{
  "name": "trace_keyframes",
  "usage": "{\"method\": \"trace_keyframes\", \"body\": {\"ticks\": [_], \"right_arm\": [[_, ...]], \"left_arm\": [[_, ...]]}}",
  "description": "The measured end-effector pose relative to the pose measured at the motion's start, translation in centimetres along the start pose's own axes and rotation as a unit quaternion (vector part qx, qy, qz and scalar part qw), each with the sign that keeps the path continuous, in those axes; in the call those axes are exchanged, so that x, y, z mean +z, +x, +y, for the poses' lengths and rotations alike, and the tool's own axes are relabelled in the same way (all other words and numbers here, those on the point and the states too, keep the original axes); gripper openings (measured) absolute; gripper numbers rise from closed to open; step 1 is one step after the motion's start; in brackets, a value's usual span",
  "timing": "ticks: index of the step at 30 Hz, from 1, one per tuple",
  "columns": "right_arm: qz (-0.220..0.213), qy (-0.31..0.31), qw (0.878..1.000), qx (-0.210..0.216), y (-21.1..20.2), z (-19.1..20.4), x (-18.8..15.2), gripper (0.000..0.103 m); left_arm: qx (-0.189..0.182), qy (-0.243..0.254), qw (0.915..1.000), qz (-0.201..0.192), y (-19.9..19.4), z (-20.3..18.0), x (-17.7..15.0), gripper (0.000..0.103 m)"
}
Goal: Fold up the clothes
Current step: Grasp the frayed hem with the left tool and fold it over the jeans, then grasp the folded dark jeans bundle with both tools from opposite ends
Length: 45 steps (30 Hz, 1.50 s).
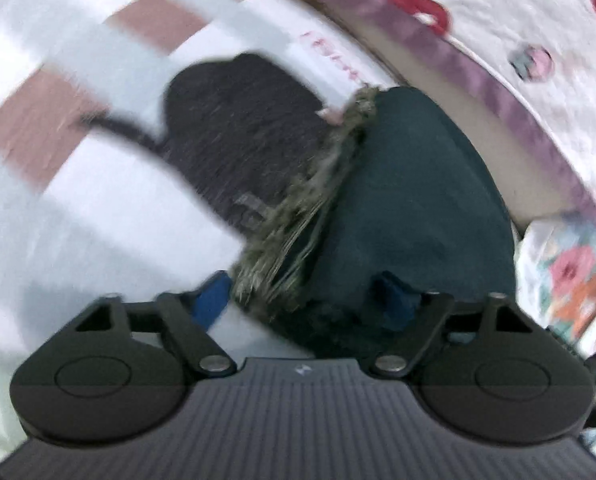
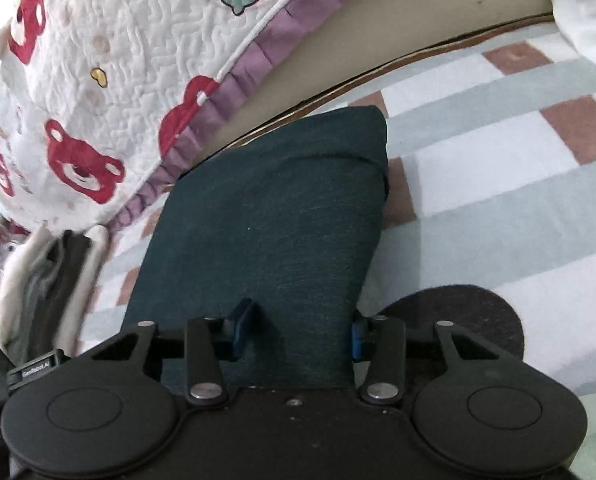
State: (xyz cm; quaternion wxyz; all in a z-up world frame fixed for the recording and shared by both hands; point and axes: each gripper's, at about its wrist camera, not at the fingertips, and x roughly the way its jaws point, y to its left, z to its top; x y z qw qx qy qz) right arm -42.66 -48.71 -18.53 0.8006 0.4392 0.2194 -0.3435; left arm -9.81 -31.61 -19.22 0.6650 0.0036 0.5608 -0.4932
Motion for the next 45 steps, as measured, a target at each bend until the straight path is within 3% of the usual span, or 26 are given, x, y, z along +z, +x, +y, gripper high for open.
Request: {"method": "trace_keyframes", "body": {"ticks": [1, 3, 4, 8, 10, 14, 19, 24, 29, 30, 32, 33, 34, 36, 37, 40, 42, 43, 45], "right_arm": [[-0.002, -0.008, 1.0, -0.01, 0.2, 0.5, 0.0, 0.05], [-0.006, -0.008, 1.0, -0.015, 0.2, 0.7, -0.1, 0.051], [-0.006, -0.009, 1.0, -0.014, 0.1, 0.7, 0.0, 0.05], [-0.003, -0.013, 1.0, -0.011, 0.0, 0.9, 0.3, 0.05], [0.001, -0.011, 1.0, -0.009, 0.1, 0.6, 0.3, 0.051], [0.009, 0.001, 1.0, 0.008, 0.4, -0.4, 0.3, 0.052], [0.048, -0.008, 0.998, 0.044, -0.1, -1.5, 0.1, 0.052], [0.056, 0.025, 0.995, 0.074, -0.7, -3.0, -0.8, 0.052], [0.064, 0.038, 0.992, 0.097, 0.8, -3.6, -0.4, 0.053], [0.067, 0.041, 0.991, 0.104, 1.3, -3.8, -0.1, 0.054], [0.066, 0.072, 0.988, 0.122, 2.9, -4.7, 1.0, 0.058], [0.062, 0.084, 0.986, 0.128, 3.4, -4.8, 1.2, 0.058], [0.058, 0.084, 0.987, 0.125, 3.6, -4.6, 1.2, 0.058], [0.041, 0.024, 0.993, 0.108, 2.6, -2.7, 1.0, 0.048], [0.029, -0.008, 0.994, 0.102, 1.8, -1.7, 0.8, 0.045], [0.006, -0.073, 0.993, 0.088, -0.4, 1.1, 1.2, 0.038], [-0.006, -0.164, 0.985, 0.043, -1.1, 3.8, 0.8, 0.038], [-0.004, -0.193, 0.981, 0.027, -1.0, 4.4, 0.6, 0.039], [0.006, -0.209, 0.978, 0.0, -0.1, 4.3, 0.3, 0.04]], "left_arm": [[-0.002, 0.013, 0.9998, -0.011, 0.3, -0.4, 0.0, 0.054], [0.007, 0.054, 0.998, -0.03, 0.4, -1.5, -0.3, 0.044], [0.016, 0.081, 0.9958, -0.038, 0.1, -2.2, -0.5, 0.034], [0.053, 0.187, 0.9785, -0.068, -0.8, -5.2, -1.3, 0.029], [0.059, 0.2, 0.9756, -0.07, -0.7, -5.4, -1.5, 0.029], [0.028, 0.13, 0.9904, -0.038, -1.2, -3.9, -0.3, 0.035], [0.007, 0.06, 0.998, 0.016, -1.8, -2.7, 1.0, 0.036], [-0.001, 0.026, 0.9997, -0.004, -0.7, -1.2, 0.1, 0.049], [-0.059, -0.027, 0.9978, -0.018, 0.7, 0.9, 0.4, 0.062], [-0.064, -0.029, 0.9973, -0.02, 0.9, 0.7, 0.4, 0.068], [-0.046, 0.025, 0.9982, -0.028, 0.9, -0.7, 0.0, 0.073], [-0.037, 0.051, 0.9975, -0.032, 0.9, -1.4, -0.2, 0.066], [-0.027, 0.078, 0.9959, -0.036, 0.9, -2.1, -0.4, 0.049], [-0.006, 0.123, 0.9915, -0.042, 0.8, -3.4, -0.8, 0.031], [0.006, 0.143, 0.9887, -0.045, 0.7, -4.1, -1.1, 0.028], [0.042, 0.2, 0.9775, -0.052, 0.3, -6.0, -1.9, 0.025], [0.065, 0.237, 0.9676, -0.057, 0.0, -7.3, -2.4, 0.025], [0.074, 0.241, 0.9658, -0.059, 0.2, -7.4, -2.7, 0.026], [0.062, 0.223, 0.9708, -0.061, 0.3, -6.8, -2.6, 0.03]]}}
